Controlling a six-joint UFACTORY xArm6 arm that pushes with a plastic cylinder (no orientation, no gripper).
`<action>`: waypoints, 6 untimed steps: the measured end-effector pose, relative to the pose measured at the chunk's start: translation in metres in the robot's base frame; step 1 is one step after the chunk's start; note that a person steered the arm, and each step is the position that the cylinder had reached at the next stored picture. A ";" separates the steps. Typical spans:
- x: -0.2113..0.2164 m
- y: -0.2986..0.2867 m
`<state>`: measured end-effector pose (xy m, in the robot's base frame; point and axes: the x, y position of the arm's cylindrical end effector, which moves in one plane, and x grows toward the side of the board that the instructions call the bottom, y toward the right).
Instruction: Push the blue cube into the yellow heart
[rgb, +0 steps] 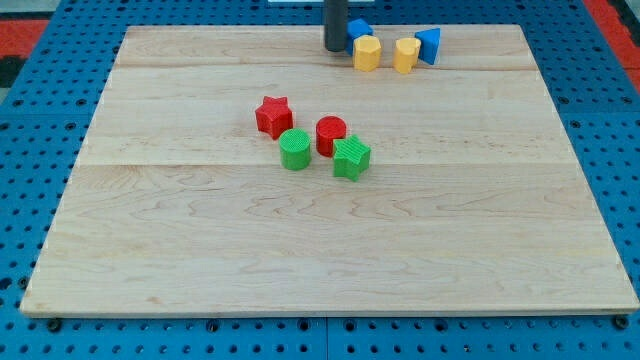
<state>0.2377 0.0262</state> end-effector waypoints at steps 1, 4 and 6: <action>-0.005 -0.080; -0.044 0.016; -0.035 0.043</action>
